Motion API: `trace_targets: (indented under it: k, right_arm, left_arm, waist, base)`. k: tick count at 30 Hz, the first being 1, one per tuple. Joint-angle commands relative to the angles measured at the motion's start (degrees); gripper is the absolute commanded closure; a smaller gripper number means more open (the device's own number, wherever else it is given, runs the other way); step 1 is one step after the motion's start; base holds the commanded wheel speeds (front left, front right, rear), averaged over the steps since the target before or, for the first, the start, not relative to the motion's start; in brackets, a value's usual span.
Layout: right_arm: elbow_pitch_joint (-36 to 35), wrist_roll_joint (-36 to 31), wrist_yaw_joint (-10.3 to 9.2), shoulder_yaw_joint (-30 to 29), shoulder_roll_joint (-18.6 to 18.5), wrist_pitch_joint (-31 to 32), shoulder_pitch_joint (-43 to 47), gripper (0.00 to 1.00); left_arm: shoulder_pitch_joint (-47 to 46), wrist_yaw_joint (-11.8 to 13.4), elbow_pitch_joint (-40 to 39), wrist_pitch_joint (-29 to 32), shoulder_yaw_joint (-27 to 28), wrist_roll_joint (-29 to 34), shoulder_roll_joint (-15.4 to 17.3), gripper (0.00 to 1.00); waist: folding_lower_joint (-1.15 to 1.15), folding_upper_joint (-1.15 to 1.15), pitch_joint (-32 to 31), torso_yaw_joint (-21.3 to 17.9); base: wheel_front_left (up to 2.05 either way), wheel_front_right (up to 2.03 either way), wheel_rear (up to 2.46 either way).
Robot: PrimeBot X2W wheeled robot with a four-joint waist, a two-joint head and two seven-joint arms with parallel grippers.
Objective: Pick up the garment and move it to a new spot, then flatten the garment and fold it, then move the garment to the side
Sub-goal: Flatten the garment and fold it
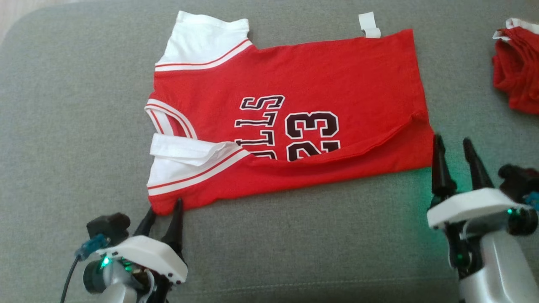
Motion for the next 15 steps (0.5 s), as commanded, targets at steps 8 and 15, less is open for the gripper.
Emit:
trace_targets:
  k: [8,15]
  right_arm:
    - [2.25,-1.46,0.37,-0.51,-0.29,2.88,-1.21,0.0]
    - [8.64,-1.01,0.37,-0.5,-0.29,4.97,-3.77,0.0]
  left_arm:
    - [-1.72,-0.2,-3.32,-3.76,1.53,-0.51,0.17,1.0]
    - [-2.21,-0.27,-5.3,-5.13,0.27,-0.43,-0.23,1.0]
  waist:
    - [0.0,0.0,0.93,0.51]
    - [0.0,0.0,1.33,1.97]
  base:
    - [0.0,0.0,0.0]
    - [0.0,0.0,0.0]
